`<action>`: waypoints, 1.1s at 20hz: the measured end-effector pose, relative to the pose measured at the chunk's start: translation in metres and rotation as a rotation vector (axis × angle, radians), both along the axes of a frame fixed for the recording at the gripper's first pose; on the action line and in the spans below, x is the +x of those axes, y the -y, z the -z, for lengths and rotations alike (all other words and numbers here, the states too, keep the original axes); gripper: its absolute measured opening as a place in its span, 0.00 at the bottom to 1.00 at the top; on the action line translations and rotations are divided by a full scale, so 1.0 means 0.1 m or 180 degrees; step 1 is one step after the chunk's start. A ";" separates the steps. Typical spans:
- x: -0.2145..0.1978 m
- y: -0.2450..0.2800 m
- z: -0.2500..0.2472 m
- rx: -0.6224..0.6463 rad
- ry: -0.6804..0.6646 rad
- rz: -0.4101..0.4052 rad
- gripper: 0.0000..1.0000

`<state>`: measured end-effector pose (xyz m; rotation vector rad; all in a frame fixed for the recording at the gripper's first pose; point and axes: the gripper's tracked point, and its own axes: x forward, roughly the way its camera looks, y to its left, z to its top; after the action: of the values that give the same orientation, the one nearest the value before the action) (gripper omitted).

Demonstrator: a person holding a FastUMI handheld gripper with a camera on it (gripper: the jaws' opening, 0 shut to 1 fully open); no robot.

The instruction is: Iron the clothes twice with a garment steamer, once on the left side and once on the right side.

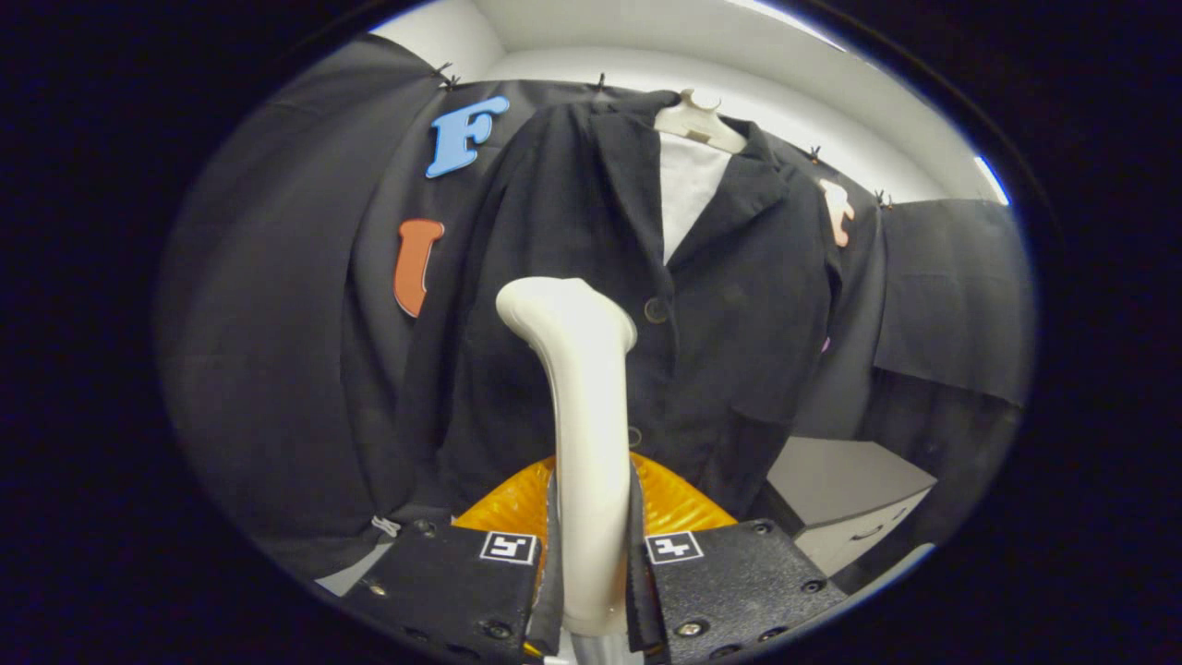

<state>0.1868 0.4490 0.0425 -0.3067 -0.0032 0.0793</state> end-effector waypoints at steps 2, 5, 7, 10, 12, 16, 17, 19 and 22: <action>0.00 0.02 0.10 -0.0055 -0.0016 0.0011 0.30; -0.03 0.05 0.33 -0.0107 -0.0078 0.0040 0.30; -0.03 0.06 0.48 -0.0131 -0.0123 0.0040 0.30; -0.05 0.08 0.66 -0.0153 -0.0185 0.0027 0.30; -0.05 0.10 0.80 -0.0174 -0.0222 0.0029 0.30; -0.14 0.14 1.23 -0.0281 -0.0454 -0.0027 0.30; -0.17 0.17 1.36 -0.0307 -0.0538 -0.0050 0.30; -0.22 0.24 1.60 -0.0312 -0.0697 -0.0049 0.30; -0.25 0.31 1.90 -0.0314 -0.0899 -0.0049 0.30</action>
<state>0.1616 0.4177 -0.1471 -0.3920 0.2791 0.1377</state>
